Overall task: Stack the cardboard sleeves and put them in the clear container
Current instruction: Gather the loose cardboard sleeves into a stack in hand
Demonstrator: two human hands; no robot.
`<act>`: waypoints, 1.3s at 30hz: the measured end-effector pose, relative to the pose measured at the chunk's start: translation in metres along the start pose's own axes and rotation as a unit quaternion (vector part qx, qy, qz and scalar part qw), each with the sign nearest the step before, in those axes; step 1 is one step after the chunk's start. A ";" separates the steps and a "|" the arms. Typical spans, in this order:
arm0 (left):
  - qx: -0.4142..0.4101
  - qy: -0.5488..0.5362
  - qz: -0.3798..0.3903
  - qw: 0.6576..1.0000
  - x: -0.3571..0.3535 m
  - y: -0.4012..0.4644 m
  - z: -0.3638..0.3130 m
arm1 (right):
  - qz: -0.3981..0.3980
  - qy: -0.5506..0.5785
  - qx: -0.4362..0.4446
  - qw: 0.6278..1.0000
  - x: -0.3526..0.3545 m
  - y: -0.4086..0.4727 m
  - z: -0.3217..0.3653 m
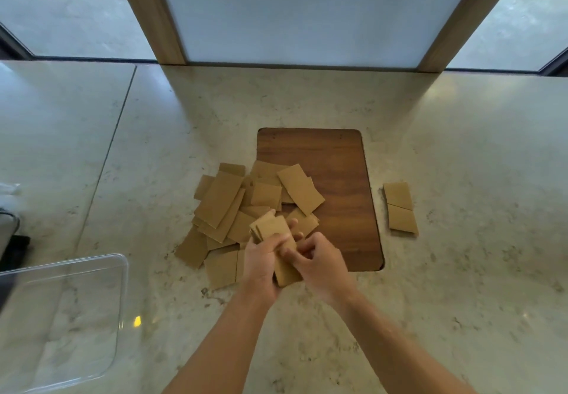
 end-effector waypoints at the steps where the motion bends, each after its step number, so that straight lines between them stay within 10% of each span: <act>1: 0.018 -0.016 0.008 1.000 0.003 -0.001 0.000 | 0.001 -0.011 0.014 1.000 -0.002 0.000 0.004; 18: 0.119 -0.146 0.084 0.978 0.038 0.003 -0.034 | -0.140 -0.273 0.087 0.948 -0.004 0.128 0.051; 23: 0.118 -0.115 0.089 0.982 0.030 0.017 -0.044 | -0.139 -0.107 0.048 0.983 0.022 0.147 0.040; 28: 0.116 -0.044 0.070 0.990 0.016 0.037 -0.053 | 0.054 -0.010 0.095 0.994 0.063 0.135 0.053; 32: 0.173 0.128 0.100 0.972 0.014 0.040 -0.060 | 0.335 -0.179 0.221 0.898 0.052 0.104 0.095; 39: 0.154 0.109 0.218 0.958 0.036 0.021 -0.059 | 0.220 -0.171 0.365 0.888 -0.020 0.074 0.110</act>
Point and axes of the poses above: each hand's wrist, its own y-axis towards the middle knuckle, its own x-axis out of the back of the hand, z = x × y, the point moved 2 cm from there along y, towards the middle knuckle, and after that the axes turned 9 degrees about -z, right-handed, at the moved point
